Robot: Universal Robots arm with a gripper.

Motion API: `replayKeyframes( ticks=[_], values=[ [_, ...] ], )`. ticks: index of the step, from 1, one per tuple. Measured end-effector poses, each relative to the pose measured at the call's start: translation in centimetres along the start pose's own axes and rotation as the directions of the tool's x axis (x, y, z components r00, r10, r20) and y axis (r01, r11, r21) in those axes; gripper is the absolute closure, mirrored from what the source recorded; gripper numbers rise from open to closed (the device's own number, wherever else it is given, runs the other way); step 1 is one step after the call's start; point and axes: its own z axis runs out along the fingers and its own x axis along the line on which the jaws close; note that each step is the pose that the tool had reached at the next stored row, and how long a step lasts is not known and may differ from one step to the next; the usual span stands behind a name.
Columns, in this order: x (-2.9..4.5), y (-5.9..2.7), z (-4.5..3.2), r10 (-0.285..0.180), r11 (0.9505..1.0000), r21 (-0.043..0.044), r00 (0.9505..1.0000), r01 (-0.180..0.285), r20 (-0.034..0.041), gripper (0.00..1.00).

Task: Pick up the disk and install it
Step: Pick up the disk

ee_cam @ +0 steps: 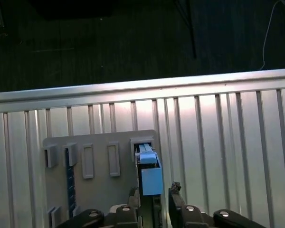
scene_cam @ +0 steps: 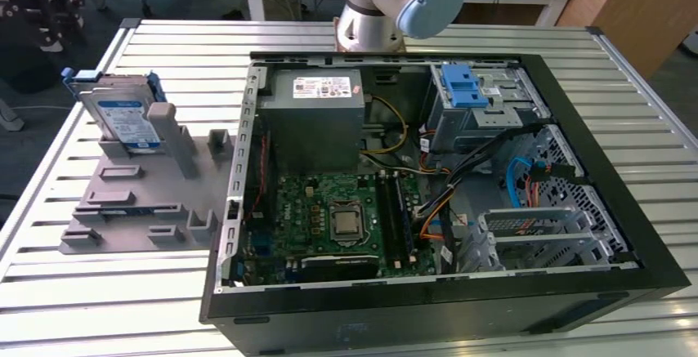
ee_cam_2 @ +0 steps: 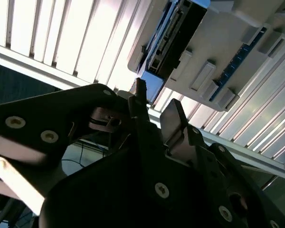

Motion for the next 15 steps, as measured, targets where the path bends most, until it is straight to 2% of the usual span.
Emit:
replayKeyframes(
  ticks=[2, 3, 5, 6, 7, 12, 15],
  values=[
    [0.08, -0.01, 0.14, -0.012, 0.9999, -0.0003, 0.9999, 0.012, -0.0003, 0.53],
    [0.15, -0.01, 0.2, -0.017, 0.9999, -0.0005, 0.9999, 0.017, -0.0005, 0.53],
    [0.24, -0.03, 0.38, -0.028, 0.9996, -0.0005, 0.9996, 0.028, -0.0007, 0.42],
    [0.28, -0.04, 0.47, -0.035, 0.9994, -0.0007, 0.9994, 0.035, -0.0008, 0.42],
    [0.33, -0.04, 0.58, -0.041, 0.9991, -0.0008, 0.9991, 0.041, -0.001, 0.36],
    [0.78, -0.05, 1.37, -0.059, 0.9983, -0.0013, 0.9983, 0.059, -0.0014, 0.36],
    [0.92, -0.06, 1.99, -0.088, 0.9961, -0.002, 0.9961, 0.088, -0.0021, 0.36]
  ],
)
